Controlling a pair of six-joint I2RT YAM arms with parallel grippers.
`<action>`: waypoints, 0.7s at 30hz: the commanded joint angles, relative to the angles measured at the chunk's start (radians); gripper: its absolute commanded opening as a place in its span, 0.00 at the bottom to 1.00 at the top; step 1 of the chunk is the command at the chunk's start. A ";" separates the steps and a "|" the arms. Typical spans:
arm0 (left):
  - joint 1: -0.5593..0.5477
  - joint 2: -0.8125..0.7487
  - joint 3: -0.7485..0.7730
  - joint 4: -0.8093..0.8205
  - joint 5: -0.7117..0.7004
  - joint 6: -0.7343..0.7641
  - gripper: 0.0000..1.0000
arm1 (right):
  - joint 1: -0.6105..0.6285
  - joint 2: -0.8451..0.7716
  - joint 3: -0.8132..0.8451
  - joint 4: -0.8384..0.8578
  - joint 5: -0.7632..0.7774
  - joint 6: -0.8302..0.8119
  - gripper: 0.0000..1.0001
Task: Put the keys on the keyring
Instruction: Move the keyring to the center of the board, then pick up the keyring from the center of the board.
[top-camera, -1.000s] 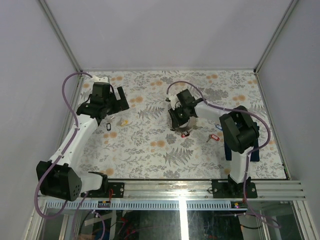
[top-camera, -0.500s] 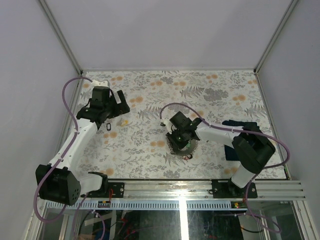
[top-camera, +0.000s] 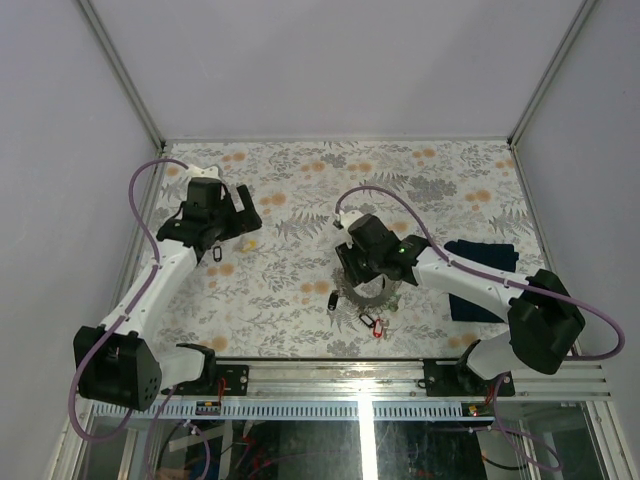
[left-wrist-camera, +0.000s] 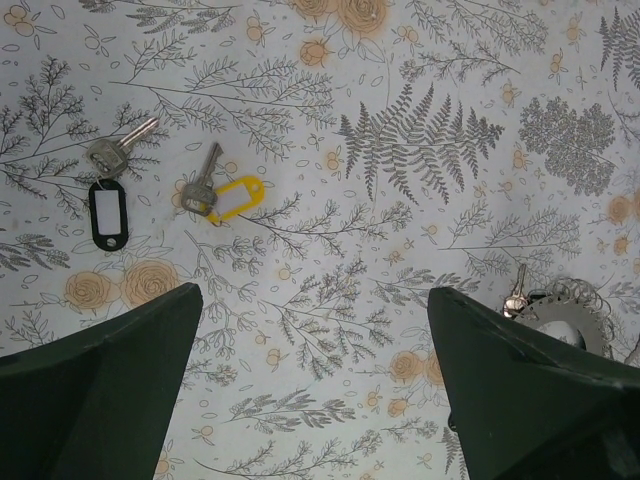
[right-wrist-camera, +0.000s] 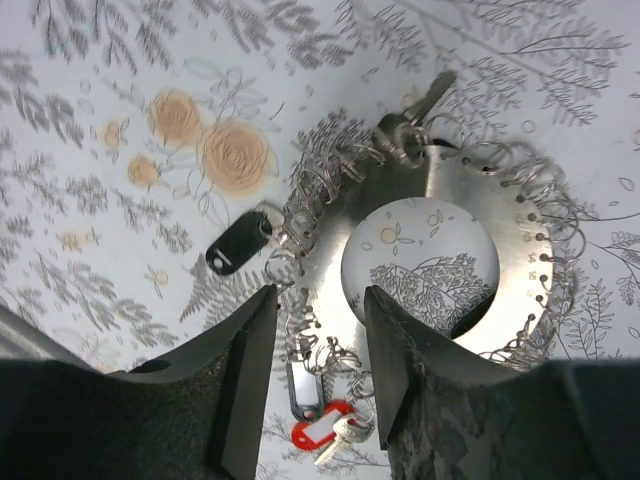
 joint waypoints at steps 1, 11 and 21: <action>0.012 -0.039 -0.007 0.070 -0.026 0.026 1.00 | -0.003 -0.015 0.048 0.085 0.162 0.152 0.48; 0.030 -0.079 -0.040 0.085 -0.041 0.019 1.00 | -0.024 0.118 0.095 0.015 0.072 0.173 0.49; 0.038 -0.069 -0.041 0.084 -0.003 0.030 1.00 | -0.023 0.199 0.027 0.062 -0.040 0.203 0.56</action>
